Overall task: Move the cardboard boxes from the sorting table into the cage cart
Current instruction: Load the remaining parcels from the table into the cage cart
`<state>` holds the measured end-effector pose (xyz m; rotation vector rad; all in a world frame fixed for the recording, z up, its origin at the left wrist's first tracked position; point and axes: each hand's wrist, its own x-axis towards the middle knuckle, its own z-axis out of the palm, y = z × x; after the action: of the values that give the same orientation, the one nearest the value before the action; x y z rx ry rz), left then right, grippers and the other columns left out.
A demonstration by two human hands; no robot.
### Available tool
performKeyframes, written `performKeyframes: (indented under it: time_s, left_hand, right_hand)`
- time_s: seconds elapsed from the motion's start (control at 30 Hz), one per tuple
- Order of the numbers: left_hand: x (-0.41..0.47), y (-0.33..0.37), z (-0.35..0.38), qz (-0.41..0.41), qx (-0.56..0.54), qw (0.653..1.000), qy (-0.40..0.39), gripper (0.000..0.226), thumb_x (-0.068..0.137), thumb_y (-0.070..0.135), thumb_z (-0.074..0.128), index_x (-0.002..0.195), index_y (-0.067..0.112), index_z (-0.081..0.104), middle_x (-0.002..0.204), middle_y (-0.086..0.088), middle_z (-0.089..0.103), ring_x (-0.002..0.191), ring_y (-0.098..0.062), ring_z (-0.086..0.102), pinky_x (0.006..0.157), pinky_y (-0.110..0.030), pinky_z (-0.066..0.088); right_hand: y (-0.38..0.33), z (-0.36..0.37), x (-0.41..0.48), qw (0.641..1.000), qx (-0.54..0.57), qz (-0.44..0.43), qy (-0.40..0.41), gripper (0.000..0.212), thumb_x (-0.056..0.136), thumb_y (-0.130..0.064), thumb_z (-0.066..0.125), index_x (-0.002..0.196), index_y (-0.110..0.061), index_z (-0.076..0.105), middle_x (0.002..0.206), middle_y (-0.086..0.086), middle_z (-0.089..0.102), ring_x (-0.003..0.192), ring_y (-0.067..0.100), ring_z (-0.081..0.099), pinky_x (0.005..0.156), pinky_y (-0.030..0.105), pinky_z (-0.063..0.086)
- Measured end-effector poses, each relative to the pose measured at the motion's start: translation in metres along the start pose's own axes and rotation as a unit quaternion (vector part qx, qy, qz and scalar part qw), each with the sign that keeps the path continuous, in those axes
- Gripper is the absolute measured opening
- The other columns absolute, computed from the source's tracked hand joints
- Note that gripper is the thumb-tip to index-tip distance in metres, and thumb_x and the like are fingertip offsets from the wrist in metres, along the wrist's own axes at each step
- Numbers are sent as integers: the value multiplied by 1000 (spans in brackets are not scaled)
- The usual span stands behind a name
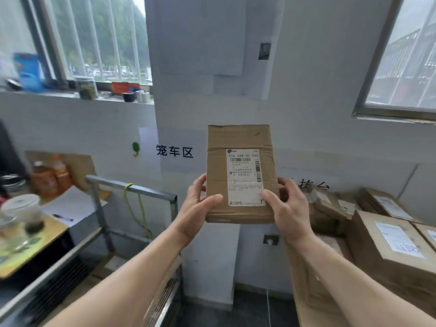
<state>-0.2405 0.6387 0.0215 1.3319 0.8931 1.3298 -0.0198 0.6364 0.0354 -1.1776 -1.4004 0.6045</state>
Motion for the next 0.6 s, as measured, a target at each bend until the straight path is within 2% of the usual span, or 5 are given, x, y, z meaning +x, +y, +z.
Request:
performKeyframes:
  time_s: [0.1,0.23,0.4,0.53,0.6]
  left_hand:
    - [-25,17,-30,4,-8,999,43,86,57,45,78,137,38,49,136,-15,51,105,-23,71,76,-29,60]
    - [-57,34,-77,20,-11,998,67,77,59,46,78,131,45,52,141,-17,45,114,-28,66,81,-32,59]
    - [-105,48,-136,36,-8,992,124,77,56,44,79,128,50,52,145,-12,41,118,-32,63,84,-34,60]
    - [-148,62,-194,44,-13,984,171,73,57,45,79,125,57,55,144,-14,43,117,-36,63,88,-48,60]
    - [-174,70,-226,42,-3,980,197,77,58,46,78,130,56,52,143,-13,47,116,-36,63,89,-53,59]
  right_hand:
    - [-17,30,-10,999,40,-3,-28,21,91,-25,72,102,-39,60,90,-15,72,86,6,70,74,30,60]
    - [-37,75,-28,993,87,-3,-81,22,91,-24,72,109,-33,63,97,-6,74,90,14,72,77,41,62]
    - [-71,133,-53,981,132,-8,-139,29,84,-34,72,110,-35,61,94,-7,73,88,15,72,70,31,59]
    - [-104,190,-76,955,180,8,-235,44,76,-33,67,119,-35,57,101,-9,74,91,8,71,68,24,55]
    - [-120,222,-90,933,201,29,-297,52,76,-32,65,127,-35,53,106,-11,74,95,10,71,71,29,57]
